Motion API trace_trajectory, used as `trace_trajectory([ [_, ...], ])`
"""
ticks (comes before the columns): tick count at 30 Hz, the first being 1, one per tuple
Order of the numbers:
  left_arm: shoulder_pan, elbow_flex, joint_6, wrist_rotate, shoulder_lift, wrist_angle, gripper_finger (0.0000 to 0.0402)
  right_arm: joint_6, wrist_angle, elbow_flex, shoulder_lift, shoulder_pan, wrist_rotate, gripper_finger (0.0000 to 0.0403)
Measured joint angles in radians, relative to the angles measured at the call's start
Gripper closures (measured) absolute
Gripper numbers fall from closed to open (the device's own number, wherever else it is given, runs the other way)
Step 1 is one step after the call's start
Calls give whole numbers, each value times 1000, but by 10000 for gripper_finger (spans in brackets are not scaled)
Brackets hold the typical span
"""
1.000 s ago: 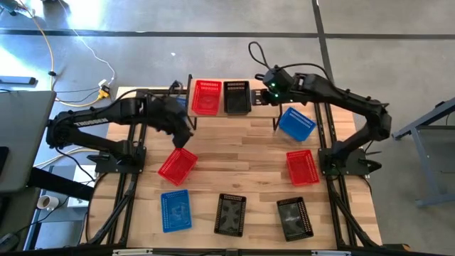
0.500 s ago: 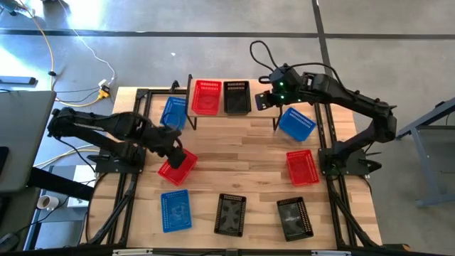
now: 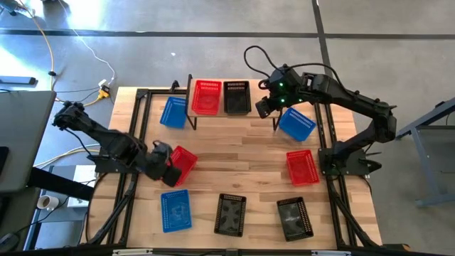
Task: Stack baskets on shelf by color
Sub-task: Put the bottom blue bin on the shelf
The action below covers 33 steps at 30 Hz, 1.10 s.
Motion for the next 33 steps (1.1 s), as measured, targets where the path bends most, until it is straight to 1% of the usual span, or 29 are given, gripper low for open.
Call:
trace_trajectory([
  [6, -98, 0, -167, -16, 69, -24, 255, -11, -1, 0, 0, 0, 0, 339],
  [11, -185, 0, -356, -33, 146, -39, 255, -35, -1, 0, 0, 0, -10, 339],
  [21, -323, 0, -648, -18, 277, -45, 255, -81, -1, 0, 0, 0, -11, 339],
  [25, -351, 0, -710, -8, 319, -43, 255, -81, -1, 0, 1, 0, -11, 339],
  [28, -355, 0, -716, 32, 352, -42, 255, -81, -1, 0, 0, 0, -11, 339],
  [33, -354, 0, -725, 61, 407, -41, 255, -99, -1, 0, 1, 0, -26, 339],
])
